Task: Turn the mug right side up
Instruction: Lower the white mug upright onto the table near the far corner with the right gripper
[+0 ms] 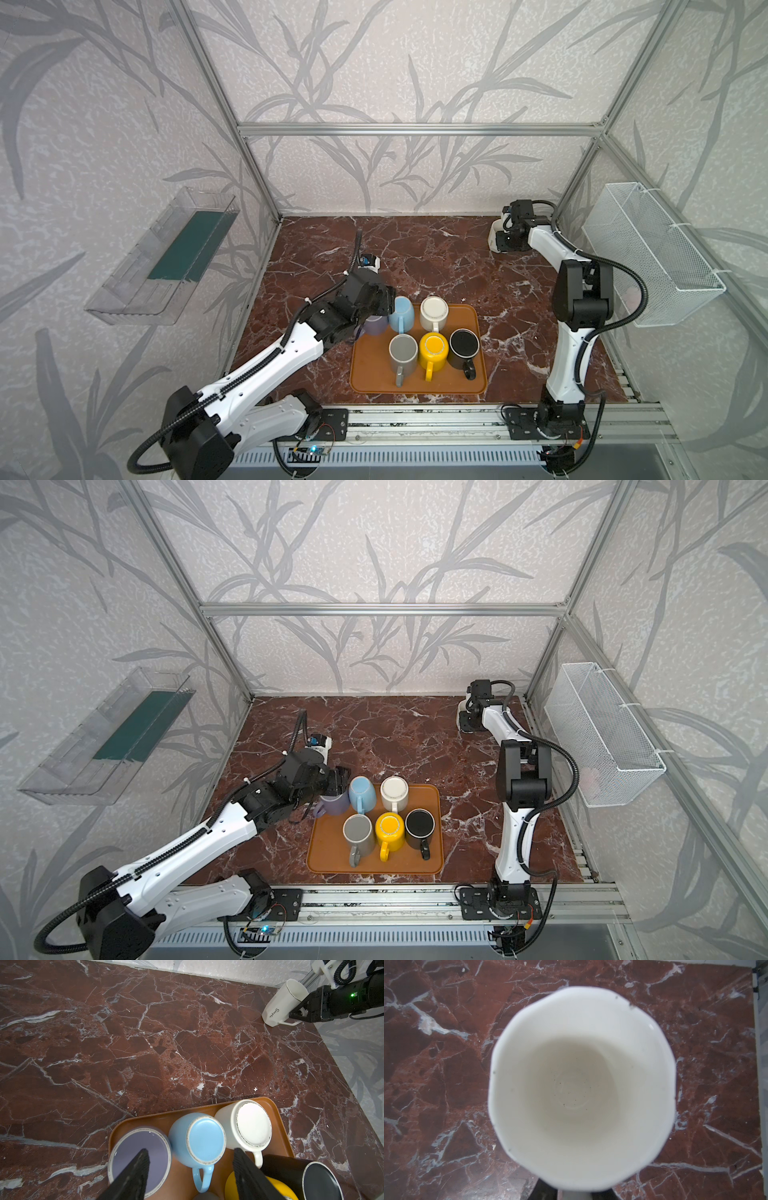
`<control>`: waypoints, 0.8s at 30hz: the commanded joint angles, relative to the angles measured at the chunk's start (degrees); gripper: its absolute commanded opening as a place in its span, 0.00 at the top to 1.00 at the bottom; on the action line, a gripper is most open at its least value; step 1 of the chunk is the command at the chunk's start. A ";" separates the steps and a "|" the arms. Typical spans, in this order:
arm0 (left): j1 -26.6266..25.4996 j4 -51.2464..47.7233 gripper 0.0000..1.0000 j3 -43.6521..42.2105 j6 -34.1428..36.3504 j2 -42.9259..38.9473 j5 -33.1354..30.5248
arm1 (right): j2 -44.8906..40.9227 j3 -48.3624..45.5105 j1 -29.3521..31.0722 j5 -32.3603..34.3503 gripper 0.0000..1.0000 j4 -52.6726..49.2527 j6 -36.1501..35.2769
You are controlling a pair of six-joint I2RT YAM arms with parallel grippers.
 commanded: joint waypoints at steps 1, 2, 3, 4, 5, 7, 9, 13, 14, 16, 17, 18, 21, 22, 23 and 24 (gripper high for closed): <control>-0.35 -1.89 0.34 2.00 0.14 0.23 -0.97 | 0.26 -0.06 -0.60 0.37 0.70 0.11 0.14; -0.40 -2.02 0.33 2.01 0.19 0.14 -1.21 | 0.11 -0.06 -0.67 0.38 0.69 0.14 0.14; -0.40 -2.18 0.33 1.92 0.17 0.06 -1.32 | 0.12 -0.06 -0.77 0.29 0.68 0.16 0.11; -0.43 -2.40 0.33 1.98 0.15 0.01 -1.59 | 0.08 -0.07 -0.81 0.23 0.66 0.13 0.15; -0.39 -2.54 0.33 1.99 0.20 -0.03 -1.76 | -0.01 -0.08 -0.86 0.07 0.64 0.09 0.14; -0.48 -3.05 0.33 2.03 0.20 -0.12 -2.27 | -0.27 -0.02 -0.93 -0.03 0.59 -0.21 0.08; -0.51 -3.81 0.32 2.03 0.38 -0.18 -3.04 | -0.63 0.08 -0.90 -0.31 0.49 -0.54 0.22; -0.54 -5.79 0.32 1.97 0.90 -0.84 -5.62 | -2.00 0.16 -0.95 -0.68 0.38 -0.90 0.24; -0.50 -6.01 0.32 1.70 1.22 -1.12 -6.24 | -2.40 0.10 -0.95 -0.68 0.35 -1.11 0.21; -0.56 -6.99 0.32 1.57 1.56 -1.52 -7.71 | -3.07 0.17 -0.93 -0.43 0.32 -1.54 0.21; -0.55 -7.86 0.32 1.50 1.79 -1.66 -8.74 | -3.61 -0.02 -0.95 -0.33 0.32 -1.77 0.24; -0.49 -8.72 0.32 1.36 2.00 -1.66 -9.82 | -4.15 -0.26 -0.93 -0.33 0.31 -1.88 0.40; -0.55 -11.39 0.32 0.67 2.26 -1.99 -14.02 | -6.74 -2.32 -0.86 -1.40 0.31 -1.33 0.92; -0.56 -12.28 0.32 0.28 2.24 -2.05 -15.42 | -7.88 -3.31 -0.86 -1.68 0.31 -0.89 1.28; -0.48 -13.20 0.32 0.12 2.31 -2.05 -16.69 | -9.17 -4.54 -0.75 -1.95 0.31 -0.59 1.64; -0.48 -14.20 0.32 0.08 2.33 -1.89 -17.54 | -10.29 -5.54 -0.73 -2.23 0.31 -0.15 2.03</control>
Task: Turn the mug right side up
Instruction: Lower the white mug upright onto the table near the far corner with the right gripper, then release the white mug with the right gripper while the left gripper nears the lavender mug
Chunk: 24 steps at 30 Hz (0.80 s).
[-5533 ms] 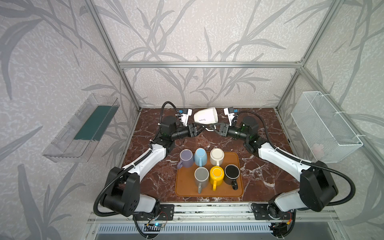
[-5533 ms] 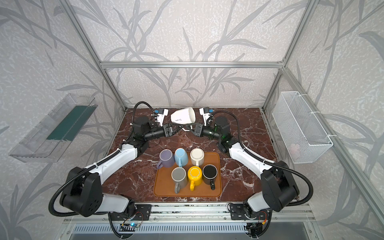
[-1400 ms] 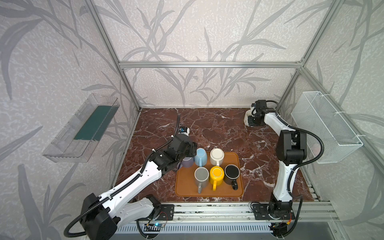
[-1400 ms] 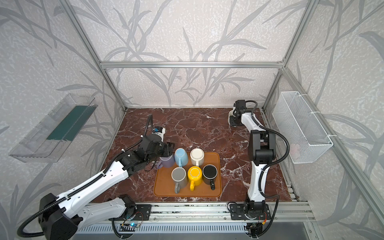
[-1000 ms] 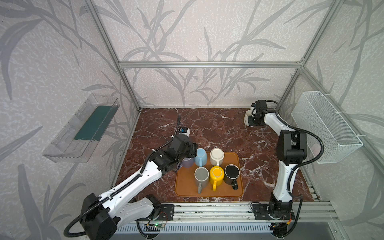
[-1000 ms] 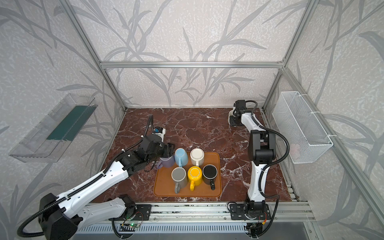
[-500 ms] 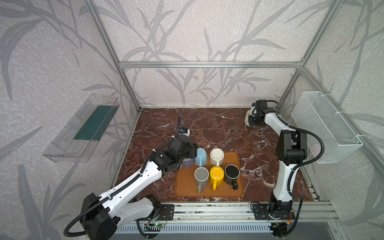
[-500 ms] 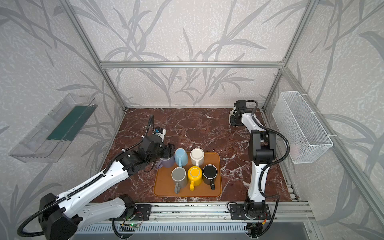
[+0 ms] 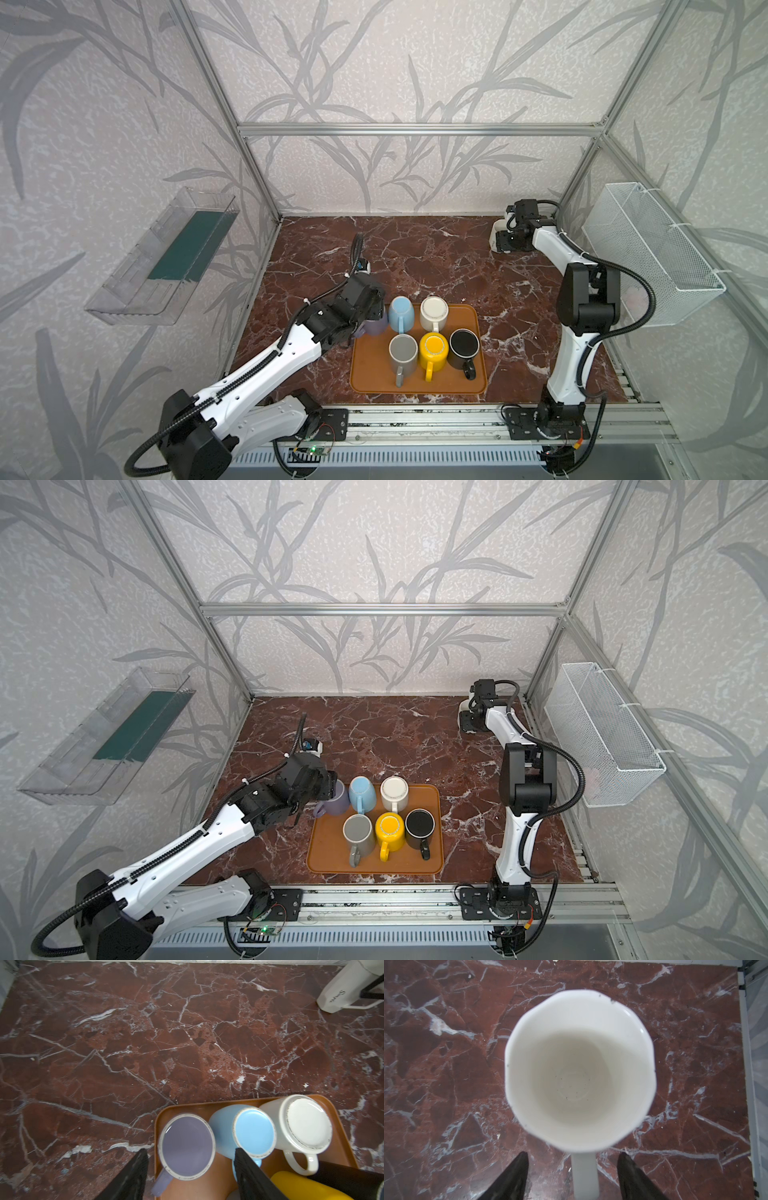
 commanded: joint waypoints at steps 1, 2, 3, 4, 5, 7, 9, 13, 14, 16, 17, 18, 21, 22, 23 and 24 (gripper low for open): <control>-0.13 -6.07 0.32 -0.03 0.70 -0.53 -7.05 | -6.76 -3.32 -0.01 -1.45 0.31 0.61 1.73; -0.13 -7.18 0.32 -0.16 0.61 -0.21 -7.63 | -8.22 -4.81 0.12 -1.59 0.31 1.08 2.27; -0.07 -7.93 0.32 -0.32 0.52 -0.11 -7.97 | -9.69 -6.13 0.28 -1.52 0.31 1.60 2.95; -0.02 -8.61 0.32 -0.72 0.25 -0.17 -8.45 | -11.46 -7.85 0.45 -1.50 0.31 2.29 3.70; -0.04 -8.81 0.32 -1.26 -0.05 -0.19 -8.84 | -13.16 -9.52 0.68 -1.67 0.31 2.87 4.14; 0.06 -8.99 0.32 -2.44 -0.52 -0.28 -9.15 | -16.22 -12.37 1.29 -1.27 0.31 3.83 5.11; 0.05 -9.38 0.32 -3.21 -0.91 0.04 -9.27 | -19.24 -14.64 2.28 -0.77 0.31 4.02 5.57; 0.12 -9.69 0.32 -4.12 -1.25 1.78 -9.14 | -23.59 -18.31 4.68 -0.59 0.31 3.90 6.55; 0.16 -9.76 0.32 -4.27 -1.19 2.60 -9.08 | -24.36 -19.55 4.99 -1.52 0.31 4.76 7.30; 0.18 -9.95 0.32 -4.23 -1.19 4.54 -8.76 | -25.00 -21.48 5.89 -3.63 0.31 5.78 8.05; 0.19 -9.70 0.32 -4.25 -0.96 5.55 -8.32 | -25.33 -22.27 6.62 -3.48 0.31 5.66 8.42; 0.19 -9.41 0.32 -4.34 -0.84 6.39 -7.85 | -25.57 -22.80 7.33 -3.39 0.31 5.49 8.61; 0.20 -7.49 0.33 -4.96 -0.19 9.03 -6.31 | -27.47 -25.66 9.82 -3.78 0.31 5.57 10.59; 0.20 -6.67 0.34 -5.31 -0.06 9.85 -5.76 | -28.42 -27.00 10.56 -4.42 0.31 6.26 11.63; 0.22 -6.07 0.36 -5.58 -1.37 10.72 -6.36 | -29.45 -28.51 11.33 -4.81 0.31 6.85 12.72; 0.24 -5.66 0.36 -5.76 -1.66 11.56 -6.41 | -30.34 -29.84 11.94 -4.91 0.31 7.60 13.50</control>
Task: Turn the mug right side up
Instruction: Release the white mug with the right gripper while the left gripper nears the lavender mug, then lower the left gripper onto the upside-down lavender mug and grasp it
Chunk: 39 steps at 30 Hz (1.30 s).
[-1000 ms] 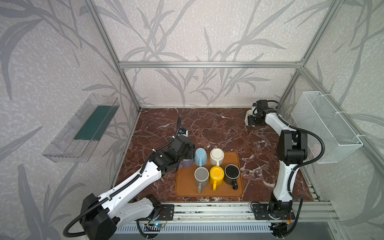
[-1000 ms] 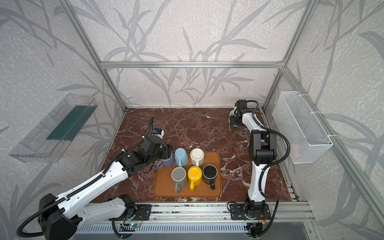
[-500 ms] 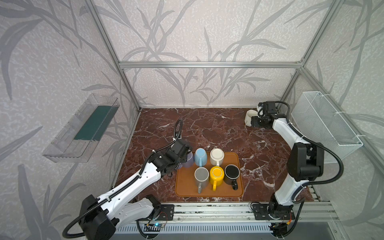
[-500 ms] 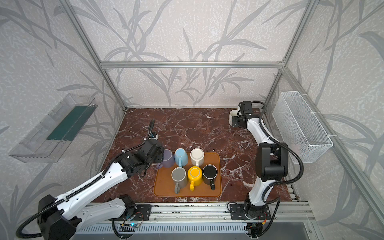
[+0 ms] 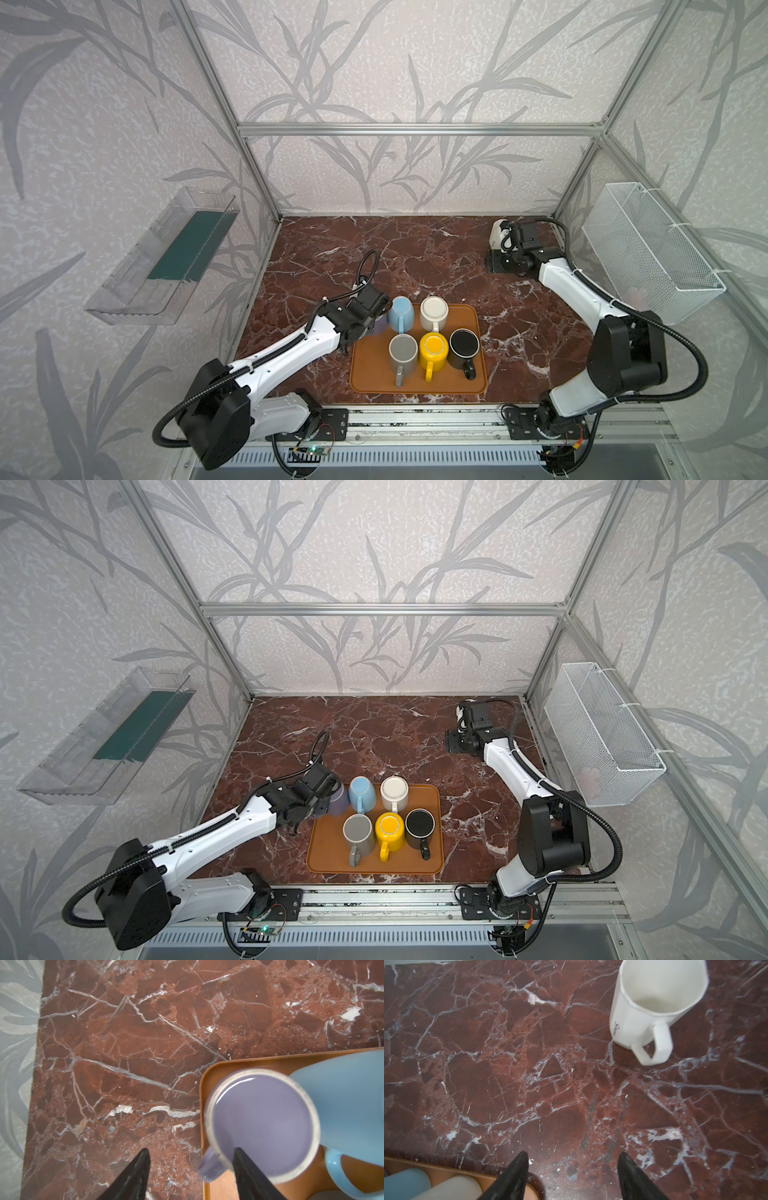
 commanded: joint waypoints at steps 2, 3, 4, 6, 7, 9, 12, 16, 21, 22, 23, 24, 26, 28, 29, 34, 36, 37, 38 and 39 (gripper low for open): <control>0.20 0.17 0.36 -1.42 -1.14 3.40 0.35 | -5.23 -4.72 2.39 -2.30 0.31 4.23 4.72; 0.17 0.20 0.36 -1.32 -0.75 3.93 0.91 | -5.59 -4.90 2.47 -3.01 0.31 4.67 4.75; 0.15 0.27 0.36 -1.15 -0.42 4.43 1.85 | -5.77 -4.79 2.51 -3.10 0.31 4.30 4.80; 0.16 0.10 0.36 -0.88 -0.15 5.17 3.07 | -6.06 -4.56 2.61 -3.10 0.31 3.02 4.76; 0.17 0.10 0.37 -0.71 -0.14 5.43 3.79 | -6.26 -4.80 2.60 -3.10 0.32 2.74 4.67; 0.15 0.62 0.37 -0.76 0.02 5.48 5.71 | -6.61 -5.21 2.61 -3.10 0.32 2.88 4.45; 0.16 2.65 0.38 -1.87 0.95 3.79 9.19 | -6.79 -5.52 2.60 -2.92 0.31 2.82 4.32; 0.23 4.29 0.38 -3.65 0.90 -0.94 10.80 | -6.81 -5.54 2.60 -3.10 0.32 2.86 4.20; 0.31 6.27 0.39 -5.72 0.37 -6.86 10.83 | -6.96 -5.19 2.60 -3.28 0.31 2.89 4.26; 0.25 6.05 0.39 -5.83 0.17 -7.42 10.97 | -7.03 -5.13 2.62 -3.29 0.31 2.84 4.33; 0.31 5.55 0.38 -5.72 -0.07 -7.80 10.77 | -7.18 -5.14 2.60 -3.28 0.31 2.86 4.38; 0.29 4.91 0.39 -5.71 -0.34 -7.79 10.38 | -7.36 -5.15 2.60 -3.28 0.31 2.83 4.36; 0.28 4.32 0.38 -5.61 -0.71 -7.07 9.75 | -7.71 -5.19 2.60 -3.28 0.31 2.80 4.42; 0.28 4.51 0.38 -5.75 -0.92 -5.82 10.19 | -8.14 -5.16 2.60 -3.32 0.31 2.72 4.40; 0.28 4.86 0.39 -6.01 -0.78 -5.15 10.80 | -8.32 -5.14 2.60 -3.19 0.31 2.66 4.31; 0.34 5.77 0.38 -5.88 -0.11 -2.01 12.85 | -9.24 -5.24 2.60 -2.52 0.31 1.91 3.94; 0.45 5.91 0.37 -5.74 0.04 -1.12 13.04 | -9.50 -5.39 2.60 -2.40 0.31 1.75 3.94; 0.50 5.94 0.37 -5.73 0.08 -0.74 13.04 | -9.51 -5.47 2.60 -2.40 0.31 1.82 3.92; 0.55 6.03 0.37 -5.79 0.11 -0.55 13.03 | -9.61 -5.50 2.60 -2.40 0.31 1.78 4.01; 0.53 6.13 0.37 -5.83 0.23 -0.47 13.00 | -9.60 -5.50 2.60 -2.47 0.31 1.77 4.01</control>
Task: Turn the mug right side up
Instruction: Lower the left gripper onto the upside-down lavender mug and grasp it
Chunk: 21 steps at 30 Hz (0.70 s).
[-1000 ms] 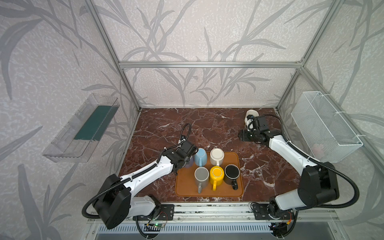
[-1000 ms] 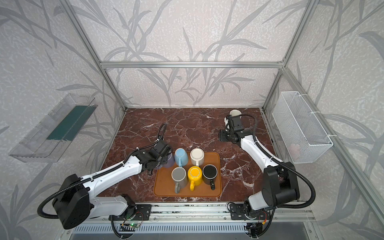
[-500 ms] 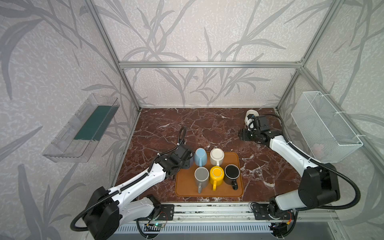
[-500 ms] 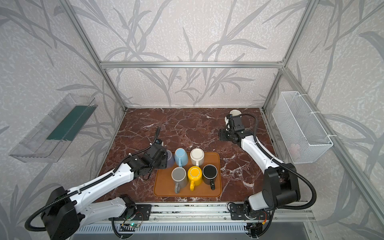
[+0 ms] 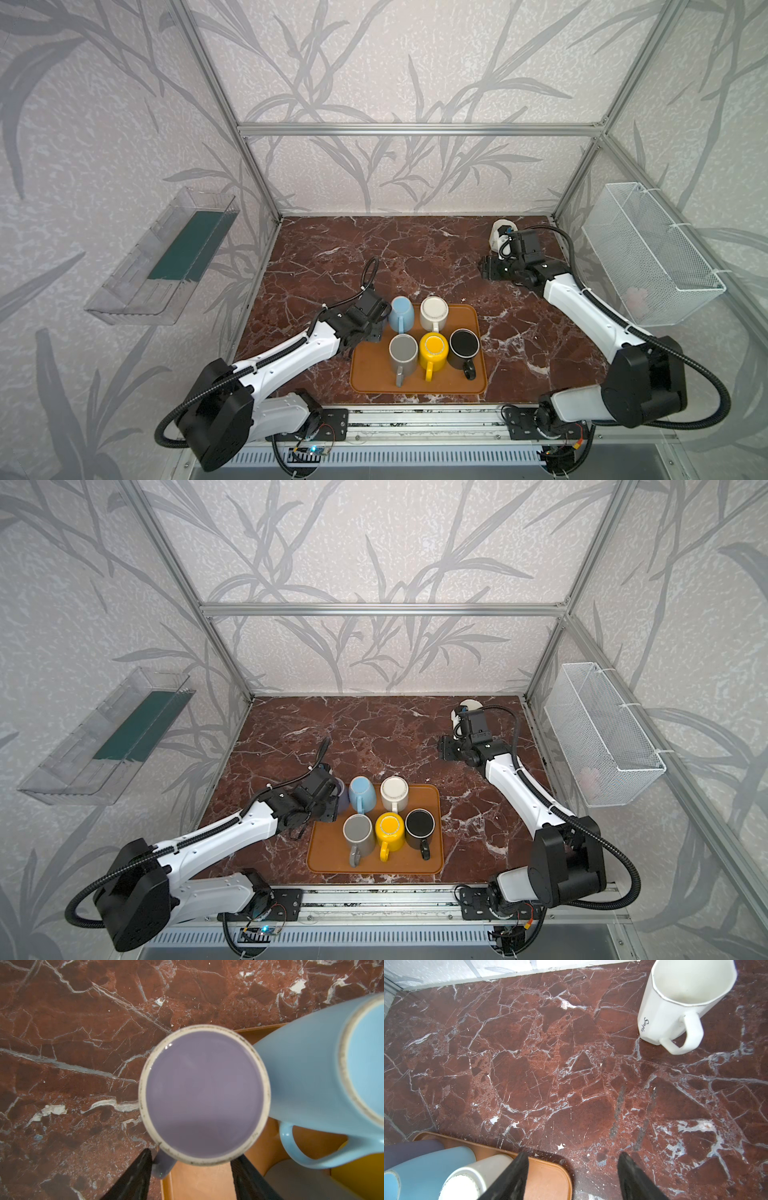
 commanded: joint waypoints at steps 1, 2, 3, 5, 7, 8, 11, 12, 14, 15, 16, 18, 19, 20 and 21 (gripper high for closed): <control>0.30 -0.31 0.37 -0.74 0.18 0.55 0.01 | -1.51 -0.54 -0.13 0.03 0.31 -0.55 0.05; 0.36 -0.09 0.37 -0.77 0.26 0.42 0.01 | -1.56 -0.53 -0.13 0.04 0.31 -0.56 0.13; 0.40 0.19 0.37 -0.86 0.42 0.36 -0.08 | -1.51 -0.54 -0.13 0.05 0.31 -0.55 0.13; 0.81 0.87 0.37 -1.00 0.78 0.32 0.17 | -1.54 -0.46 -0.13 -0.02 0.31 -0.46 0.24; 0.96 1.70 0.37 -0.97 1.30 0.43 1.30 | -1.43 -0.41 -0.11 -0.02 0.31 -0.41 0.31; 1.01 2.19 0.39 -0.92 1.51 0.40 2.10 | -1.34 -0.42 -0.13 -0.02 0.31 -0.48 0.36; 1.00 2.88 0.42 -0.86 1.65 0.55 2.91 | -1.43 -0.63 -0.13 0.07 0.31 -0.56 0.32; 1.08 2.51 0.44 -0.59 1.30 0.61 2.17 | -1.50 -0.60 -0.13 0.07 0.31 -0.58 0.29; 1.07 2.18 0.48 -0.50 1.42 0.62 1.56 | -1.76 -0.72 -0.08 0.07 0.31 -0.46 0.33; 1.02 2.01 0.50 -0.31 1.52 0.62 1.33 | -1.86 -0.78 -0.13 0.07 0.31 -0.42 0.33; 1.09 1.92 0.51 -0.25 1.74 0.64 1.37 | -1.95 -0.77 -0.13 0.07 0.31 -0.25 0.31; 1.08 1.82 0.54 0.04 1.88 0.69 1.42 | -2.04 -0.81 -0.11 -0.01 0.31 -0.32 0.43; 1.08 1.75 0.56 0.14 2.01 0.74 1.53 | -2.05 -0.77 -0.09 -0.10 0.31 -0.28 0.48; 1.04 1.72 0.57 0.37 2.07 0.95 1.59 | -1.97 -0.80 -0.08 -0.15 0.31 -0.33 0.39; 1.05 1.54 0.58 0.56 2.10 1.02 1.55 | -1.96 -0.76 -0.06 -0.19 0.31 -0.35 0.42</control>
